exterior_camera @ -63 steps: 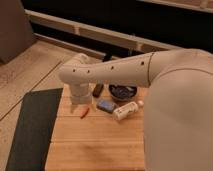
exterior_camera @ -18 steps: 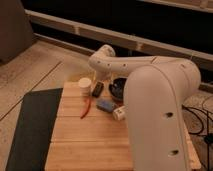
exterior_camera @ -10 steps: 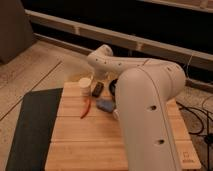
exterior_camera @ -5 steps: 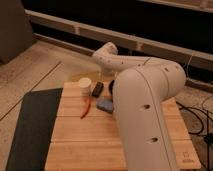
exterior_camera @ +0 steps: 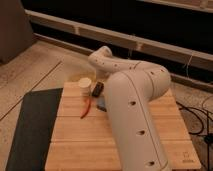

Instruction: Place the eraser in the ceramic cup

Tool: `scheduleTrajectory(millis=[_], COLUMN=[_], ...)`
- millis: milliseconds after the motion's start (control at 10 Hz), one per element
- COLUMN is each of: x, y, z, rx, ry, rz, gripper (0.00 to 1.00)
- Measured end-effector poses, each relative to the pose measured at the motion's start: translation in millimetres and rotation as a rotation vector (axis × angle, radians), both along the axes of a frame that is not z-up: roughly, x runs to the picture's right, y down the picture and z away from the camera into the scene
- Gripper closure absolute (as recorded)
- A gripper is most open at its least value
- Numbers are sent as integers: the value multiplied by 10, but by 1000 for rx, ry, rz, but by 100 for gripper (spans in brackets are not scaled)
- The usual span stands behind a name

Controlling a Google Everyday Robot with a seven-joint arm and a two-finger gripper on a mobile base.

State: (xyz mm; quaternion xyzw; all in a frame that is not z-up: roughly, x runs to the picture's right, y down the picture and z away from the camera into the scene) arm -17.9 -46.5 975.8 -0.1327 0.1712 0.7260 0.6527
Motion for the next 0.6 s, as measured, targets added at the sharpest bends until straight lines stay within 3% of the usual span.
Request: scheduleTrajectory(millis=[200,600], x=[-117,-281], y=[17,136], z=[91,283], rx=[-9,-52], ry=[-29,-94], rz=[-21,-5], gripper=[35,35])
